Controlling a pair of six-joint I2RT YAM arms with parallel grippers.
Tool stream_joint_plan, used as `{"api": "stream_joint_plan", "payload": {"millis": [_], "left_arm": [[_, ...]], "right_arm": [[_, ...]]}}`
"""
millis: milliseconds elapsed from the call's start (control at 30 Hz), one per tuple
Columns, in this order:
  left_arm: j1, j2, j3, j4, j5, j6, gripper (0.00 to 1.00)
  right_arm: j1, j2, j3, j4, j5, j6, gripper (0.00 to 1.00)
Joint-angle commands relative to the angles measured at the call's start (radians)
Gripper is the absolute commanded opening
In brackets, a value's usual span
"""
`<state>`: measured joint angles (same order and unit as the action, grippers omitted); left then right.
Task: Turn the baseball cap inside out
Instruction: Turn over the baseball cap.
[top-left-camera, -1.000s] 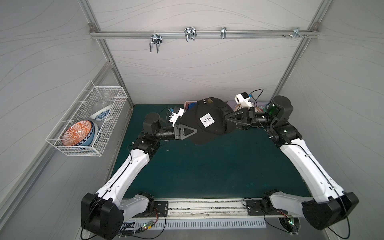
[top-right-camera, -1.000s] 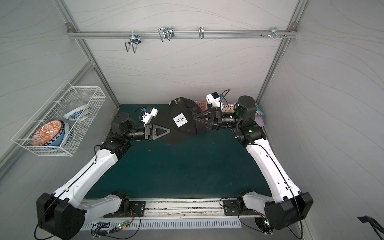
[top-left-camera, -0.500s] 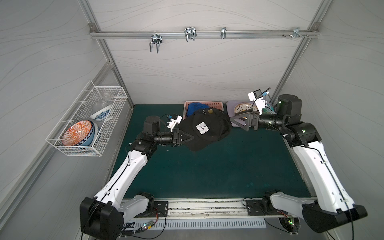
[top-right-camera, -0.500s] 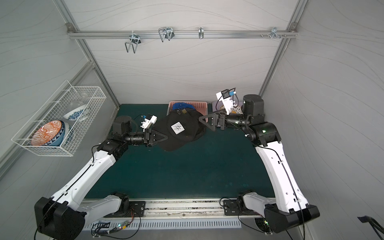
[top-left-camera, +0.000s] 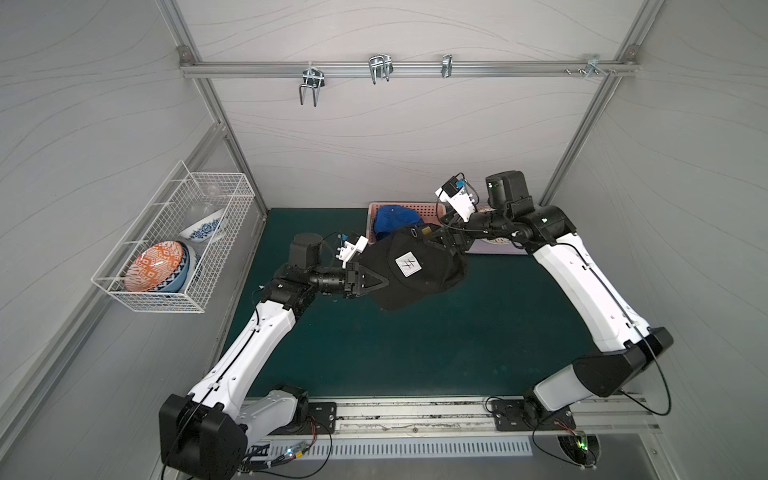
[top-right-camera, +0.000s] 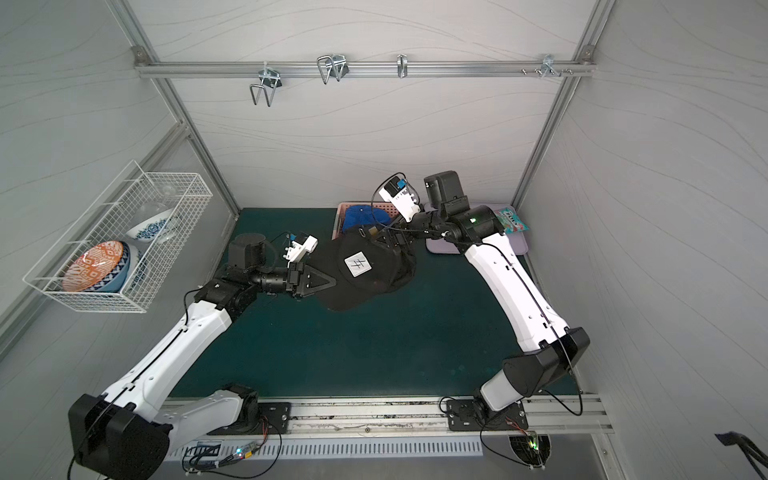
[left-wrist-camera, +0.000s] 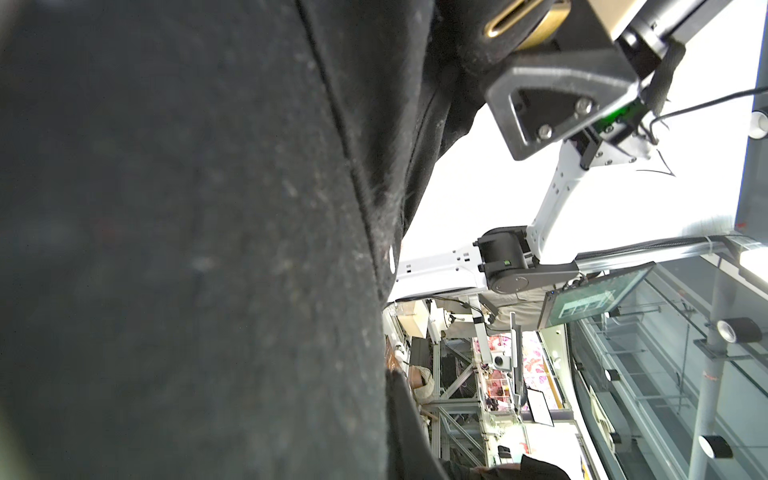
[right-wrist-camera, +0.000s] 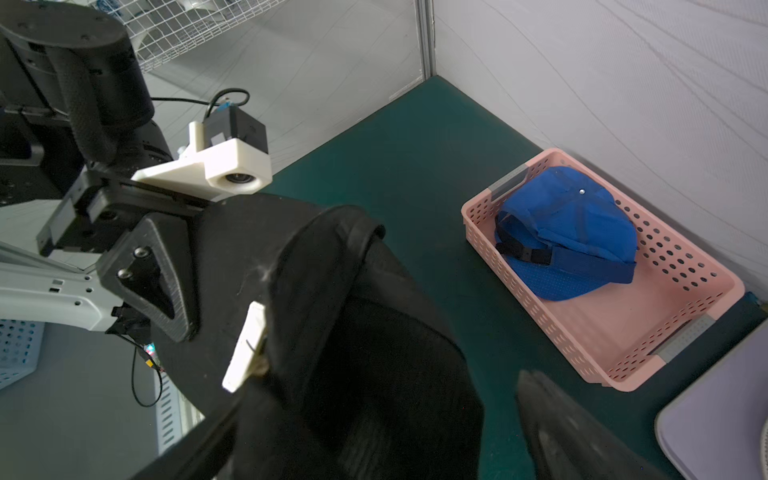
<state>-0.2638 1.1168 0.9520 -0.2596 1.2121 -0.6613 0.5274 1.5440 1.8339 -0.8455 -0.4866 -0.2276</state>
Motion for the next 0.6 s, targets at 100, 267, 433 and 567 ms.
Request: {"api": "stream_joint_plan", "payload": {"millis": [100,267,433,567], "left_arm": [[-0.005,-0.02,0.044,0.013,0.044,0.05,0.0],[-0.005,-0.031,0.055,0.023,0.076,0.07,0.0],[-0.006,-0.056,0.069,0.166,0.149,-0.002,0.0],[-0.01,-0.062,0.057,0.531,0.15,-0.261,0.0]], "right_arm": [[-0.03,0.003,0.024,0.06,-0.15,0.112,0.34],[-0.153,-0.008,-0.063,0.189,-0.287,0.383,0.03],[-0.272,0.014,-0.189,0.296,-0.449,0.625,0.0],[-0.27,0.013,-0.238,0.274,-0.454,0.635,0.02]]}}
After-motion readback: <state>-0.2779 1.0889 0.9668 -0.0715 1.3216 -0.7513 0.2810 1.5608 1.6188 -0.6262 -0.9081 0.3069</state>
